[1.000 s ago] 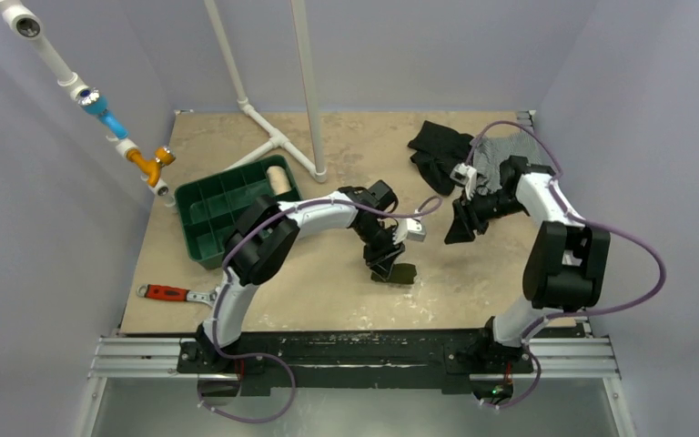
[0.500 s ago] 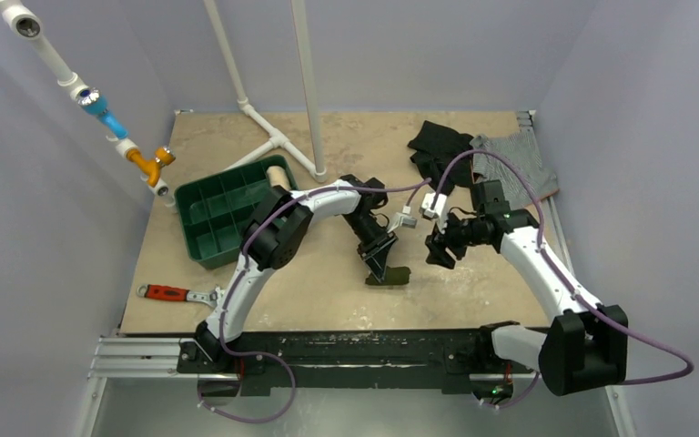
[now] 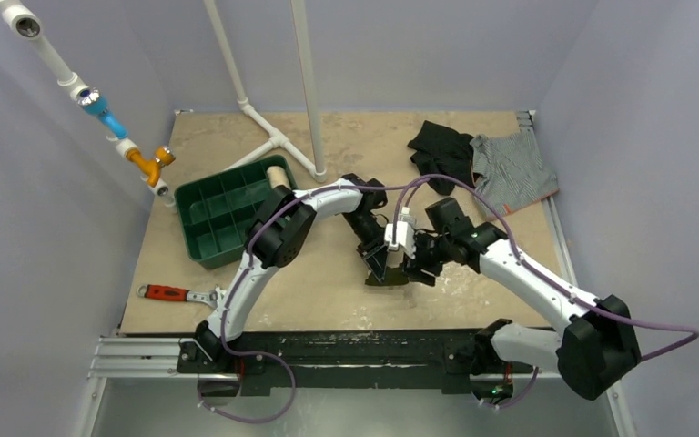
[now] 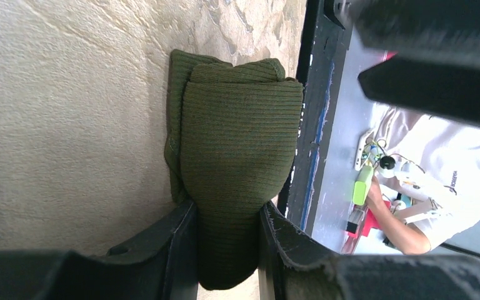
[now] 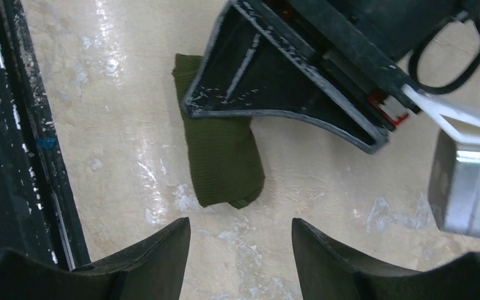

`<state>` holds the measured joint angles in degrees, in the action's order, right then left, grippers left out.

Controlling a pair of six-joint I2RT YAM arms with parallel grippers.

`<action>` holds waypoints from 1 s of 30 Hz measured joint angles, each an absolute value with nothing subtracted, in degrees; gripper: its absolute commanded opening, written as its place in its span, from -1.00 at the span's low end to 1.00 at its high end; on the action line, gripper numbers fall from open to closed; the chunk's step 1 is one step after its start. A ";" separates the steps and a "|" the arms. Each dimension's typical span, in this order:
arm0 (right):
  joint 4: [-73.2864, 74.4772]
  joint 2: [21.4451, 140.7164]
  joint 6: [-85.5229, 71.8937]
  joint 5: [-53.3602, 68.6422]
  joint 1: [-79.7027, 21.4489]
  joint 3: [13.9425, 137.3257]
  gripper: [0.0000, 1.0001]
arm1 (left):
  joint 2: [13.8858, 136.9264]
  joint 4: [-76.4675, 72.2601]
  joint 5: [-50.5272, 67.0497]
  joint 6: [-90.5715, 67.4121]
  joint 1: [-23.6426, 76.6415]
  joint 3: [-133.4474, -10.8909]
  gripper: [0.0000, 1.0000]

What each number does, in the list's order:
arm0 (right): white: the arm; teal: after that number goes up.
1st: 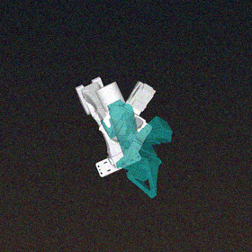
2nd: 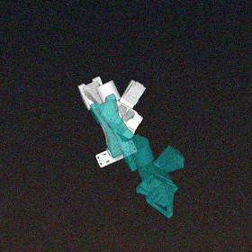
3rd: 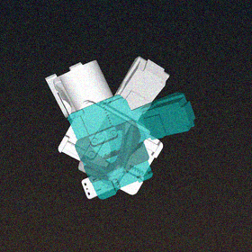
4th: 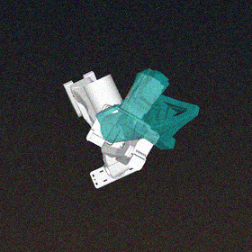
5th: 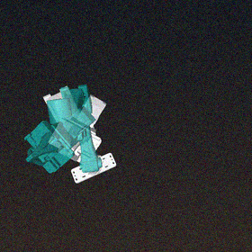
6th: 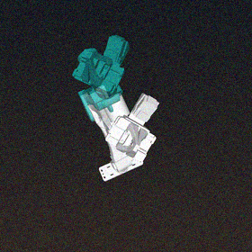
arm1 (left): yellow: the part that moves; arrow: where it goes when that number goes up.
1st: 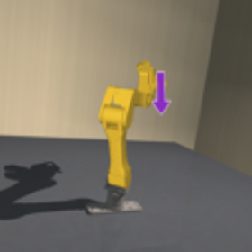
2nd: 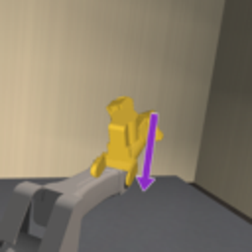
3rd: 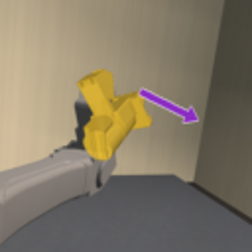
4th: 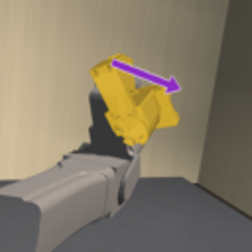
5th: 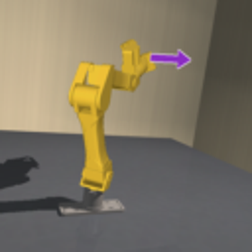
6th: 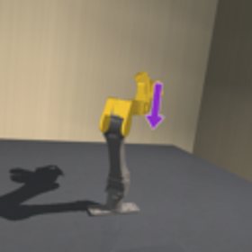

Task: Roll the underwear
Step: Roll the underwear to the center of the board, then pick up the underwear from the center of the board.

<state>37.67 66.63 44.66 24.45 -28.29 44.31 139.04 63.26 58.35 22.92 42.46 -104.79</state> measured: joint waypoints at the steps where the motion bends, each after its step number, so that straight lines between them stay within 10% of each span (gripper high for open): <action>1: 37.23 66.67 44.36 23.55 -29.82 44.10 0.18 | 139.09 63.29 58.37 22.87 42.46 -104.81 -1.00; 30: 31.51 77.69 40.10 10.92 -46.81 43.33 0.17 | 144.79 69.93 66.43 21.15 42.24 -107.72 -1.00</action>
<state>31.51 77.69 40.10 10.92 -46.81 43.33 144.79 69.93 66.43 21.15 42.24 -107.72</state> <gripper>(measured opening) 0.583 0.309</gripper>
